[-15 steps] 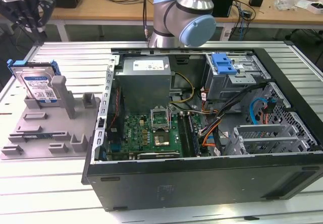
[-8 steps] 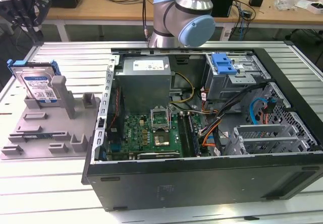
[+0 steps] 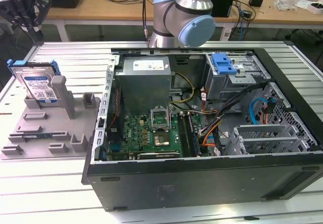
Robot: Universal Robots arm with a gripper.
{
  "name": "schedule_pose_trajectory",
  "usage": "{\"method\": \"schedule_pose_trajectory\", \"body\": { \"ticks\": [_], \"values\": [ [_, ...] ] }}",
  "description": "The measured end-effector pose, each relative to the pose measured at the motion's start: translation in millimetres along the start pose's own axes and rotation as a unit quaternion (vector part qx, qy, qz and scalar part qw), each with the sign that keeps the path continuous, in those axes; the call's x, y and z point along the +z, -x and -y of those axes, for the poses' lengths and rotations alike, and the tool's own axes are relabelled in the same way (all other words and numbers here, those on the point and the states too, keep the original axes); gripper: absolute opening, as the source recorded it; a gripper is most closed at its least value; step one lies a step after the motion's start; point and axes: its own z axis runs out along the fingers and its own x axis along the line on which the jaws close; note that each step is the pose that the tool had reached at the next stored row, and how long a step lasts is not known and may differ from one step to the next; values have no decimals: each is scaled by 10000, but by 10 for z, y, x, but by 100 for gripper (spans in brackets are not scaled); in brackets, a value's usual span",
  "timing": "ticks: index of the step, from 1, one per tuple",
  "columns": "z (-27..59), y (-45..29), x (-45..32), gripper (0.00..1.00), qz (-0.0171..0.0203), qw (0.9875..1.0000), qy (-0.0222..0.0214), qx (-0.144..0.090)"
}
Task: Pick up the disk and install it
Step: 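Pick up the disk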
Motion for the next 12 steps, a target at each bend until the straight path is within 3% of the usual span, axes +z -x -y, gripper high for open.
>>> {"method": "schedule_pose_trajectory", "body": {
  "ticks": [4, 5, 6, 8, 12],
  "values": [
    [0, -12, 0, 11, 0, 10000, -12, -7],
    [3, -40, 2, 11, -12, 9999, -29, -107],
    [4, -45, 4, 11, -25, 9995, -30, -317],
    [3, -46, 8, 11, -37, 9987, -27, -515],
    [4, -46, 14, 11, -70, 9952, -30, -971]
  ]
}}
